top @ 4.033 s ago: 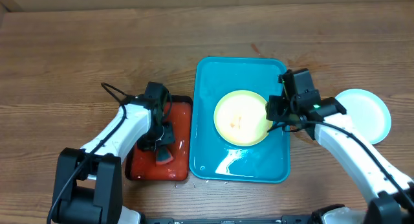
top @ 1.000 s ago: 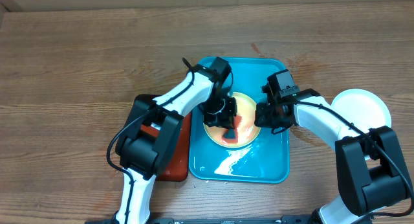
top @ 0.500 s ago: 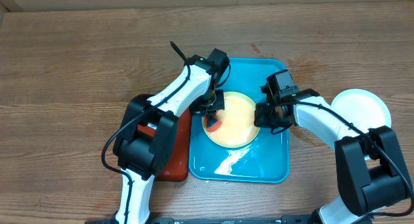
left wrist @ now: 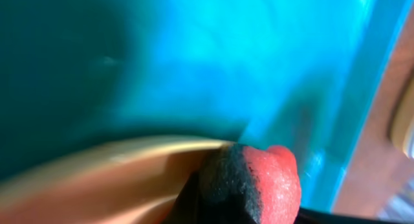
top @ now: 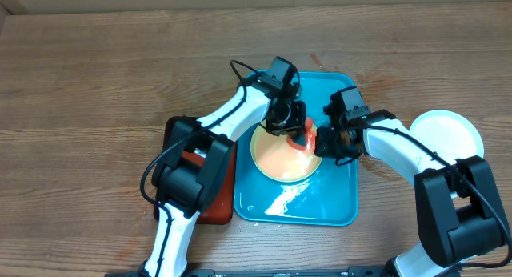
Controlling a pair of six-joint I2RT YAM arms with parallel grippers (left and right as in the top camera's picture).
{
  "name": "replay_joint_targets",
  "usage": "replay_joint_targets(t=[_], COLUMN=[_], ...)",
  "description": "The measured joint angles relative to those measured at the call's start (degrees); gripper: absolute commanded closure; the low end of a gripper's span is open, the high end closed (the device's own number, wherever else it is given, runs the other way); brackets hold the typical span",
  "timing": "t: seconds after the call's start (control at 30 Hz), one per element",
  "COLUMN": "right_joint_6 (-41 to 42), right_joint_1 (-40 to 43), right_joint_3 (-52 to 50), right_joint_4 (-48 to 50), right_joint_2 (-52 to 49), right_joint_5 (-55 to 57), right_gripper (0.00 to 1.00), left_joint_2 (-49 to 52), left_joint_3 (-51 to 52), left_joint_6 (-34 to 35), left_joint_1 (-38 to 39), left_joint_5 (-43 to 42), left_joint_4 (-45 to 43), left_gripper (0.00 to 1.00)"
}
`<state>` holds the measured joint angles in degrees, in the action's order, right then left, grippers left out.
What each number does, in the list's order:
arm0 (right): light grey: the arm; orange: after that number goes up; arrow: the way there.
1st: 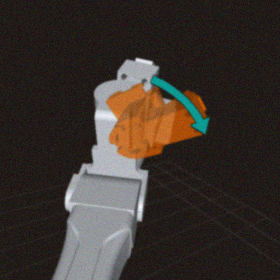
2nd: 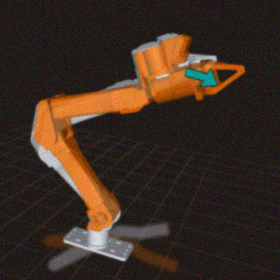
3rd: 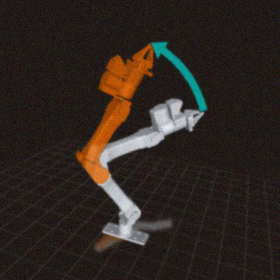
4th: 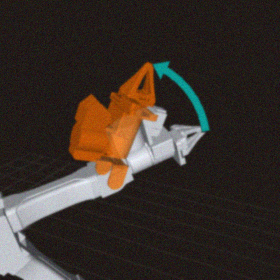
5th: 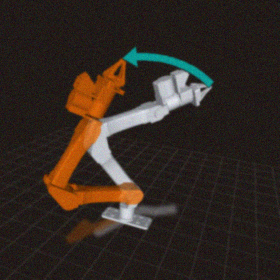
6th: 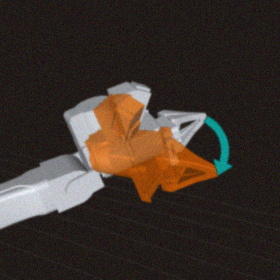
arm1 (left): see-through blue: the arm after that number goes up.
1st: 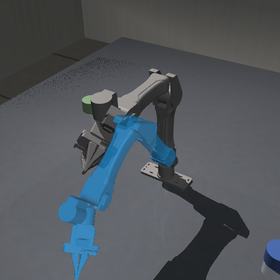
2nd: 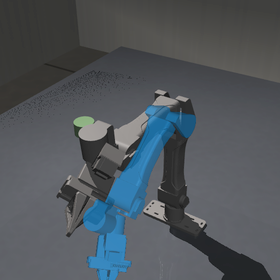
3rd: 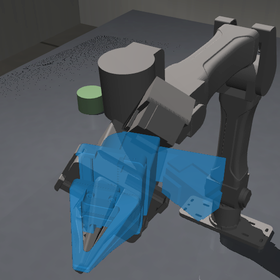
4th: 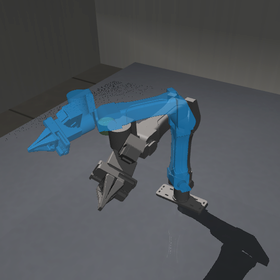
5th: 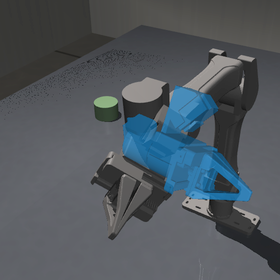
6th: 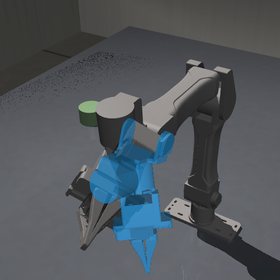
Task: Clean dirty plates on tray and stack at the side
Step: 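Scrub the yellow plate with the sponge while the right gripper holds its rim, then return the sponge to the red tray with the left gripper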
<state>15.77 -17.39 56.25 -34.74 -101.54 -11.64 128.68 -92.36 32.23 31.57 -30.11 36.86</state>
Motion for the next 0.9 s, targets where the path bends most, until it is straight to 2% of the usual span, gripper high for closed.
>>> replay_joint_targets(t=[0.17,0.37,0.53,0.77,0.9], right_joint_6=[0.0,0.0,0.0,0.0,0.0], right_joint_1=[0.0,0.0,0.0,0.0,0.0], right_joint_3=[0.0,0.0,0.0,0.0,0.0], right_joint_4=[0.0,0.0,0.0,0.0,0.1], right_joint_2=[0.0,0.0,0.0,0.0,0.0], right_joint_5=[0.0,0.0,0.0,-0.1,-0.3], right_gripper=[0.96,0.96,0.96,0.96,0.96], left_joint_2=[0.5,0.2,-1.9,-5.6,-9.0], left_joint_3=[0.0,-0.4,-0.4,0.4,0.9], left_joint_6=[0.0,0.9,2.3,3.9,4.1], left_joint_1=[1.1,0.9,0.7,0.1,-0.1], left_joint_5=[-4.7,-2.6,7.8,29.8,34.1], left_joint_4=[6.1,16.8,23.5,29.0,29.0], left_gripper=[0.96,0.96,0.96,0.96,0.96])
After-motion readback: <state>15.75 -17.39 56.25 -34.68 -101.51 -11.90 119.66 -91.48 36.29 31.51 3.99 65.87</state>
